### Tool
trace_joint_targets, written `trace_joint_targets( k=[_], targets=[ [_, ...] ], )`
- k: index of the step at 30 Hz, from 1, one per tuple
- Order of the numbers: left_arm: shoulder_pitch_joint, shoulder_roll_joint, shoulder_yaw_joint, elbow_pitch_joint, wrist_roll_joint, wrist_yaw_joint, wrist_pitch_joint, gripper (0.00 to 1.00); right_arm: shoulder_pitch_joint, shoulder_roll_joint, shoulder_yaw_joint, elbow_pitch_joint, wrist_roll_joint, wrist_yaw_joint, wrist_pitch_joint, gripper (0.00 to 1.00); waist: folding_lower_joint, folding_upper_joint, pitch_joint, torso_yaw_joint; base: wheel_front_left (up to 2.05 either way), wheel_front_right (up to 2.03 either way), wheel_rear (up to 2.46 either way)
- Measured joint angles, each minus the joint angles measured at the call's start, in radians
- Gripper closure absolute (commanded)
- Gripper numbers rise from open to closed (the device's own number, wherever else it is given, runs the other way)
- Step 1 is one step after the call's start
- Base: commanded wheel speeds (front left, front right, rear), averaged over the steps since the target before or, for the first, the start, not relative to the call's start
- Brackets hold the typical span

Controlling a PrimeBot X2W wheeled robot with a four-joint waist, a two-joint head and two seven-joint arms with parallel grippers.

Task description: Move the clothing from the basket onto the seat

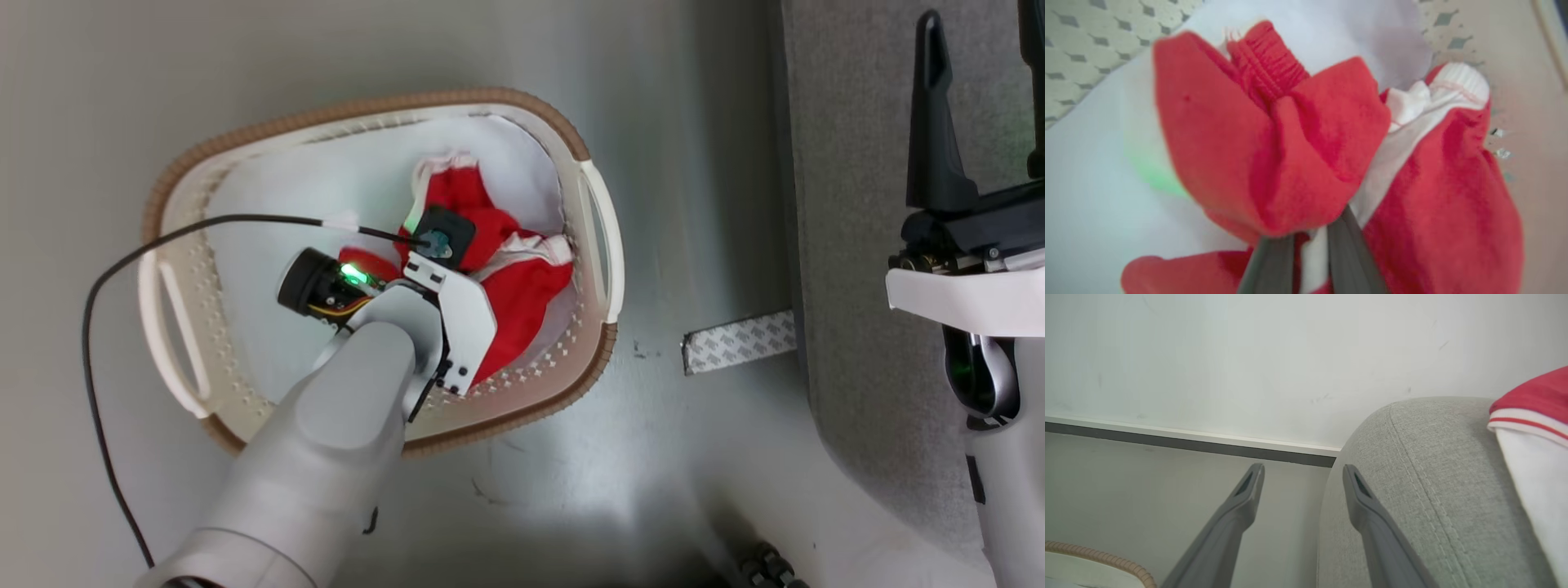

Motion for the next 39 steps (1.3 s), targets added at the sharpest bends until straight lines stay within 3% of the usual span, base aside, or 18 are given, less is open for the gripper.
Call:
trace_joint_targets(
  k=[11, 24, 39],
  targets=[
    [0.094, 0.001, -0.039, -0.114, -0.198, 0.058, -0.140, 1.00, 0.107, -0.013, -0.027, 0.066, -0.007, 0.000, 0.000, 0.00, -0.0001, 0.0000, -0.190, 0.054, 0.00, 0.00, 0.00],
    [0.279, 0.005, -0.039, -0.214, -0.324, 0.102, -0.247, 1.00, 0.357, 0.006, -0.023, 0.166, -0.064, 0.000, 0.000, 0.00, -0.0004, 0.0001, -0.558, 0.126, 0.00, 0.00, 0.00],
    [0.537, 0.159, 0.039, -0.519, -0.409, 0.199, -0.216, 1.00, 0.591, 0.042, -0.028, 0.253, -0.118, 0.000, 0.000, 0.00, -0.0007, 0.0000, -0.940, 0.182, 0.00, 0.00, 0.00]
  ],
)
